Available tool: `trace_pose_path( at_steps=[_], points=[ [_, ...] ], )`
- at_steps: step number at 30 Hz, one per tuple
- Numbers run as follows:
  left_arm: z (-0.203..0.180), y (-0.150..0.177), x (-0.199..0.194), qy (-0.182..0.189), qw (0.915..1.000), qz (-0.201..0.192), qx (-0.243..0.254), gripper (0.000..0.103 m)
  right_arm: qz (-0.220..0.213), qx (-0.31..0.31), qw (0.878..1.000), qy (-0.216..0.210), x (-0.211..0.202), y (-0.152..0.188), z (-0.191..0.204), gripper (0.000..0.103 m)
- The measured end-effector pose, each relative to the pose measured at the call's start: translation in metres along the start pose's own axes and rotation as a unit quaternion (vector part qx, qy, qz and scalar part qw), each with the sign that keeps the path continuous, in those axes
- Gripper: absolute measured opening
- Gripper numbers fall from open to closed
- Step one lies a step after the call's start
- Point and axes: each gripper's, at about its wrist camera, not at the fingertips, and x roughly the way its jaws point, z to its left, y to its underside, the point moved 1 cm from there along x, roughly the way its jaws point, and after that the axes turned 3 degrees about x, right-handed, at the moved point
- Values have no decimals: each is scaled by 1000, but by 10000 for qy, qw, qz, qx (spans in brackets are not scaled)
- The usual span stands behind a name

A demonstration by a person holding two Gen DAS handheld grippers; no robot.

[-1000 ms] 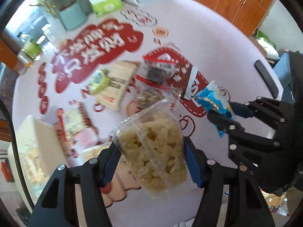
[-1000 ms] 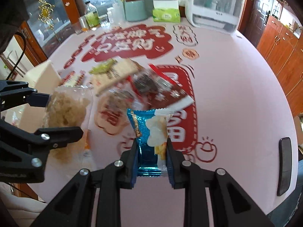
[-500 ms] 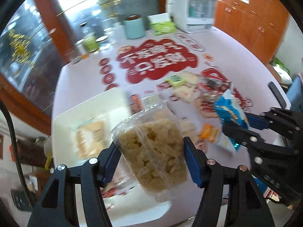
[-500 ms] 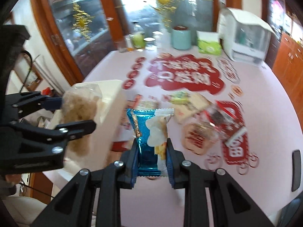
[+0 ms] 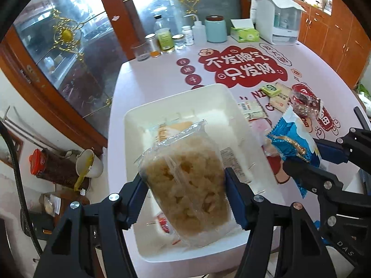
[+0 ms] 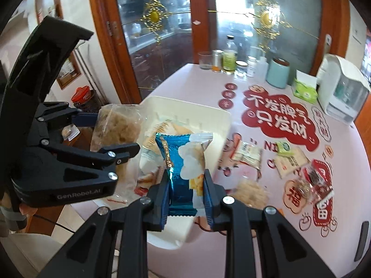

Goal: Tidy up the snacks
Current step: 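Carry the rice cake bag and blue snack over the white tray, then open both tools to drop the rice cake bag and blue snack into the tray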

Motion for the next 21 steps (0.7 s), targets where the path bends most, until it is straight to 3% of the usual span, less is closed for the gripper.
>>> trace_pose_path(
  at_steps=[9, 15, 21],
  points=[
    [20, 5, -6, -10, 9998, -126, -136, 63, -52, -174, 9998, 51, 6, -17, 29, 26],
    [29, -8, -3, -108, 9993, -225, -286, 63, -225, -161, 9996, 38, 2, -33, 35, 26],
    [40, -24, -5, -138, 9984, -375, -398, 63, -127, -85, 9999, 61, 7, -45, 39, 26]
  ],
)
